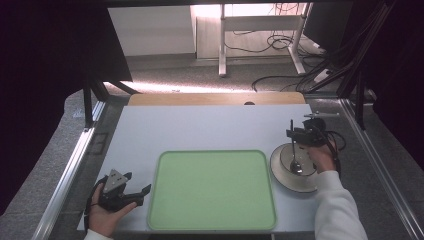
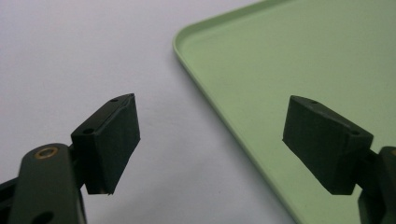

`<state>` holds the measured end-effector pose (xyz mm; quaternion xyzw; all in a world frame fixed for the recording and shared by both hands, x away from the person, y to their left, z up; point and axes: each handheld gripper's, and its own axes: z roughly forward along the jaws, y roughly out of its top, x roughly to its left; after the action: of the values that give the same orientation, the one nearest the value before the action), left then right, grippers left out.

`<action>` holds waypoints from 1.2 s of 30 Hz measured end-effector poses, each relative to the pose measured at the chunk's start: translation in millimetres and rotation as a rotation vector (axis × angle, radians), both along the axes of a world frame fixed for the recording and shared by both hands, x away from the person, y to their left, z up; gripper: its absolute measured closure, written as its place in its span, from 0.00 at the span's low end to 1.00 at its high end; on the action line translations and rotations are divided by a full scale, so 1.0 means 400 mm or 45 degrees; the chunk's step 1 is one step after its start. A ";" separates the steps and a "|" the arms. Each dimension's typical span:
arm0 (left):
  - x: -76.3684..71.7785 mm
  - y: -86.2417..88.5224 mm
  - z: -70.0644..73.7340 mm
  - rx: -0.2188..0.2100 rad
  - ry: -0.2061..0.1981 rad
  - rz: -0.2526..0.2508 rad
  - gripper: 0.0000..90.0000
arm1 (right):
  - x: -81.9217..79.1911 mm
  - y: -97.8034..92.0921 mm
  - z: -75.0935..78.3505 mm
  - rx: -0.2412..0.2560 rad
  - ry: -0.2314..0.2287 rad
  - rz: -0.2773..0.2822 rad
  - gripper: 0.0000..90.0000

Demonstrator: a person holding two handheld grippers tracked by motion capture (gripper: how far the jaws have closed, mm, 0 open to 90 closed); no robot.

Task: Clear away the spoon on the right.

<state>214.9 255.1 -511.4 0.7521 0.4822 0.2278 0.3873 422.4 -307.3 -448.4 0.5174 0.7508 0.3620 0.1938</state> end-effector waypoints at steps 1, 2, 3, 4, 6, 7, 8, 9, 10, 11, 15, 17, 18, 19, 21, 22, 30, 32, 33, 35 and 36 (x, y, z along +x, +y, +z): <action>0.000 0.001 0.000 -0.003 0.002 0.002 0.20 | 0.001 0.001 -0.002 0.002 0.006 0.002 0.74; 0.001 0.001 -0.001 -0.002 0.004 0.002 0.20 | 0.001 0.002 -0.004 0.005 0.016 0.009 0.76; 0.002 0.001 -0.001 -0.002 0.005 0.001 0.20 | 0.002 0.003 -0.006 0.006 0.020 0.013 0.78; 0.002 -0.001 -0.001 -0.002 0.004 0.000 0.20 | 0.003 0.004 -0.009 0.007 0.025 0.019 0.80; 0.003 -0.002 -0.001 0.000 0.006 -0.002 0.20 | 0.003 0.005 -0.011 0.014 0.034 0.026 0.88; 0.003 -0.002 -0.001 0.000 0.006 -0.002 0.20 | 0.003 0.005 -0.012 0.021 0.034 0.029 0.90; 0.002 -0.002 -0.002 0.000 0.004 -0.002 0.20 | 0.003 0.005 -0.012 0.029 0.033 0.029 0.90; 0.002 -0.001 -0.002 0.001 0.003 -0.001 0.20 | 0.001 0.005 -0.008 0.036 0.032 0.029 0.93; 0.001 -0.001 -0.002 0.003 0.001 0.000 0.20 | -0.002 0.005 -0.004 0.037 0.026 0.030 0.93; 0.001 -0.001 -0.001 0.003 0.000 0.001 0.20 | -0.002 0.005 -0.004 0.037 0.026 0.030 0.93; 0.001 -0.001 -0.001 0.003 0.000 0.000 0.20 | -0.013 0.003 0.018 0.054 -0.010 0.032 0.95; 0.002 -0.001 -0.001 0.004 0.000 -0.001 0.20 | -0.019 0.001 0.027 0.064 -0.030 0.031 0.98; 0.002 -0.001 -0.001 0.005 0.000 -0.002 0.20 | -0.021 0.000 0.031 0.068 -0.037 0.032 0.99; 0.002 -0.001 -0.001 0.006 -0.001 -0.002 0.20 | -0.025 -0.003 0.038 0.073 -0.051 0.036 0.99; 0.002 -0.001 -0.002 0.012 0.001 -0.002 0.20 | -0.032 -0.007 0.052 0.082 -0.076 0.033 0.99; 0.002 -0.001 -0.002 0.015 0.001 -0.003 0.20 | -0.035 -0.009 0.058 0.090 -0.086 0.036 0.99; 0.001 0.000 -0.001 0.017 0.001 -0.003 0.20 | -0.069 -0.013 0.121 0.124 -0.186 0.053 0.99; 0.002 -0.002 -0.001 0.016 -0.001 -0.005 0.20 | -0.076 -0.014 0.132 0.128 -0.200 0.061 0.99; 0.002 -0.002 -0.001 0.017 0.001 -0.006 0.20 | -0.079 -0.014 0.135 0.128 -0.209 0.061 0.99; 0.002 -0.002 -0.002 0.020 0.001 -0.007 0.20 | -0.083 -0.013 0.140 0.132 -0.216 0.062 0.99; 0.002 -0.002 -0.001 0.020 0.000 -0.007 0.20 | -0.085 -0.014 0.143 0.135 -0.222 0.068 0.99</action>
<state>215.5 254.1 -512.0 0.7565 0.4782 0.2305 0.3820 388.5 -312.8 -391.3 0.4733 0.7244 0.4500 0.2208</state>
